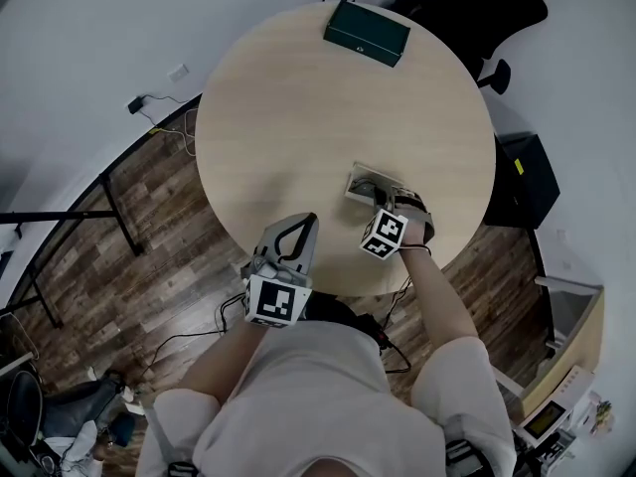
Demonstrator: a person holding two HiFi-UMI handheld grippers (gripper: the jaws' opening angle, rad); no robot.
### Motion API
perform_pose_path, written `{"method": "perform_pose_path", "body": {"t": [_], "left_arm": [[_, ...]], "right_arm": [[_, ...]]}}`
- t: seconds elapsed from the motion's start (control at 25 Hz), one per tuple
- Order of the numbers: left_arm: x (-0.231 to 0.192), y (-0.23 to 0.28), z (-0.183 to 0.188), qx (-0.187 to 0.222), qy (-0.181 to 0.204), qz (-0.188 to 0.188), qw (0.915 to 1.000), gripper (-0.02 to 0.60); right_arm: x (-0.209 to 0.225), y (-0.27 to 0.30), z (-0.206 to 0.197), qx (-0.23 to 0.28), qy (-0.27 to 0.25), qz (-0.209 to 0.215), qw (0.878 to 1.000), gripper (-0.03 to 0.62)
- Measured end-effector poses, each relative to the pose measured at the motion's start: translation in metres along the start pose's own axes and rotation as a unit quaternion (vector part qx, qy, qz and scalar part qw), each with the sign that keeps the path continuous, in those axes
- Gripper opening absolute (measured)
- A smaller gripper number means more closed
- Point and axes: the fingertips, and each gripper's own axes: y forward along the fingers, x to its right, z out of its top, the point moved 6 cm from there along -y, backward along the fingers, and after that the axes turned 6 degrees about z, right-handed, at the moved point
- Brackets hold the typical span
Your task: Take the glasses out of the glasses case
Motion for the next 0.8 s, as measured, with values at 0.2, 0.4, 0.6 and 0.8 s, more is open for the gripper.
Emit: {"method": "perform_pose_path", "body": {"t": [0.2,0.4,0.6,0.8], "left_arm": [[0.006,-0.006,0.003,0.008,0.005,-0.011,0.9999,0.009],[0.013,-0.008,0.005,0.015,0.005,-0.026,0.9996,0.009],[0.029,-0.001,0.010,0.020,0.008,-0.053,0.9983,0.009],[0.050,0.011,0.014,0.016,0.017,-0.076,0.9969,0.009]], "right_arm": [[-0.003,-0.015,-0.002,-0.001,0.003,-0.005,1.000,0.018],[-0.007,-0.028,-0.015,-0.007,0.025,-0.017,1.000,0.018],[-0.017,-0.038,-0.045,-0.026,0.048,-0.016,0.998,0.018],[-0.030,-0.045,-0.086,-0.051,0.072,-0.012,0.996,0.018]]}}
